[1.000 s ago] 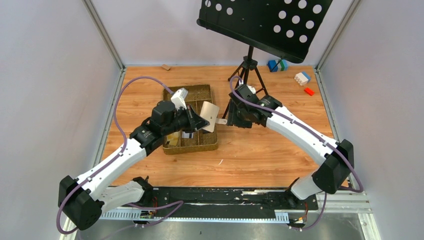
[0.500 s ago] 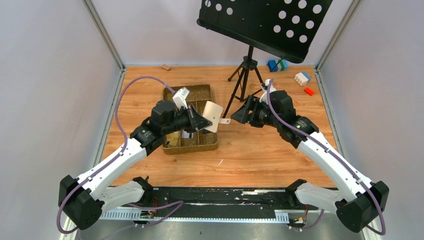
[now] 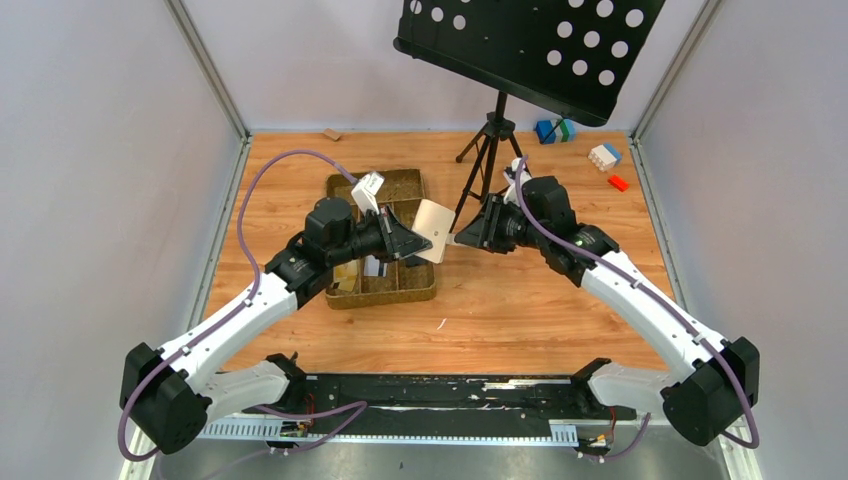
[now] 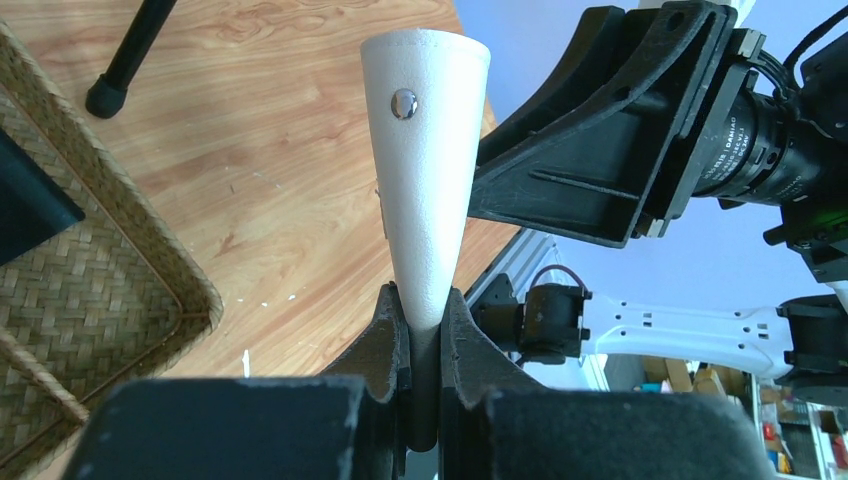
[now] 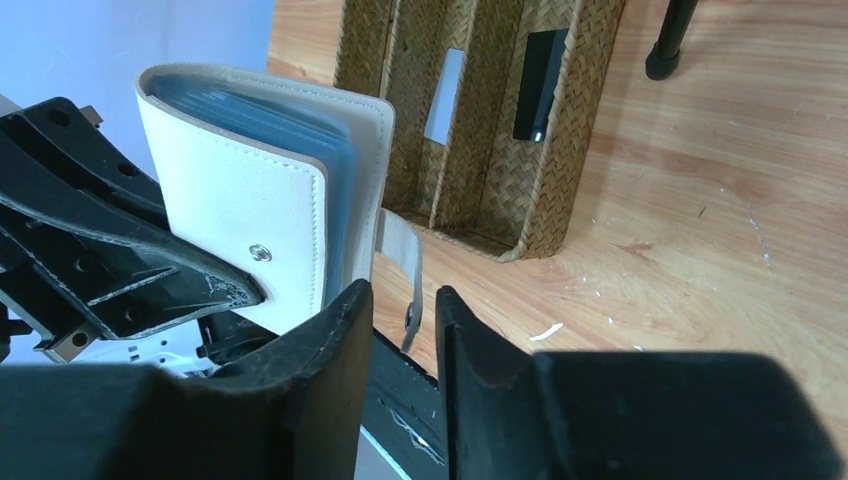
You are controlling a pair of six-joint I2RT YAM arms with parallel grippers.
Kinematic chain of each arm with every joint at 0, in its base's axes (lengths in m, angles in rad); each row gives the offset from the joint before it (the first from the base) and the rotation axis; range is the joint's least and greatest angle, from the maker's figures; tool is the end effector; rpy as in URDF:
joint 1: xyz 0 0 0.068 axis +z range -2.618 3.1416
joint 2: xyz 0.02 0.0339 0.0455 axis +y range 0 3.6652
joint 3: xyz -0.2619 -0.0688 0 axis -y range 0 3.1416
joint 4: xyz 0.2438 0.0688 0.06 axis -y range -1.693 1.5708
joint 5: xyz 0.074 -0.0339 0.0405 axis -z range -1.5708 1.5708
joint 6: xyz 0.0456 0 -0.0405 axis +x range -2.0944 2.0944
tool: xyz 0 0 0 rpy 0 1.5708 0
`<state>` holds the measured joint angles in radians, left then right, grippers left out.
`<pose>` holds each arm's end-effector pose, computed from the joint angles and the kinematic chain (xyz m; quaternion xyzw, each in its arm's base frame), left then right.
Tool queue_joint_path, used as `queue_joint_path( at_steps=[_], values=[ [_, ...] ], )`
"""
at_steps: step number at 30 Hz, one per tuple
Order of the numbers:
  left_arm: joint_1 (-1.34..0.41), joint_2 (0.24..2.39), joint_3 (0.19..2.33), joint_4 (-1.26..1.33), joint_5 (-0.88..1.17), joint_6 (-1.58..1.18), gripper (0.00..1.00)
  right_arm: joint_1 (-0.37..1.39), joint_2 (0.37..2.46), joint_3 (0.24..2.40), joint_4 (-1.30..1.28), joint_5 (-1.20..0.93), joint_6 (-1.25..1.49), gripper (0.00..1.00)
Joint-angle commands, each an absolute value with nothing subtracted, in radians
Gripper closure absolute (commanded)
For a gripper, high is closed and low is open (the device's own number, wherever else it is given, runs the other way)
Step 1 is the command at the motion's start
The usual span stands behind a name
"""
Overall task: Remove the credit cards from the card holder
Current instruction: Open the card holder.
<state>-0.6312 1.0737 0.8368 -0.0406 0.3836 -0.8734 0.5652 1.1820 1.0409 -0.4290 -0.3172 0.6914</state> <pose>0.1982 -0.1660 0.3130 0.0194 0.7916 -0.5152 0.3279 0.2198 0.1562 0.3176 -0.0210 0.8695 0.3905 0.3018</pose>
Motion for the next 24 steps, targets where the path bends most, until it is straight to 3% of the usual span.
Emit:
queue_joint_path(
  at_steps=[1,6,13,24],
  values=[
    [-0.628,1.063,0.871,0.006,0.394,-0.864,1.0,0.563,1.191,1.091,-0.426,-0.309,0.703,0.74],
    [-0.628,1.07,0.884,-0.067,0.365,-0.824,0.98,0.563,1.184,1.094,-0.434,-0.313,0.702,0.99],
    [-0.628,1.097,0.904,-0.185,0.318,-0.752,0.6,0.564,1.157,1.095,-0.421,-0.369,0.694,1.0],
    [-0.628,1.168,0.915,-0.212,0.373,-0.723,0.25,0.564,1.134,1.121,-0.439,-0.425,0.691,1.0]
  ],
)
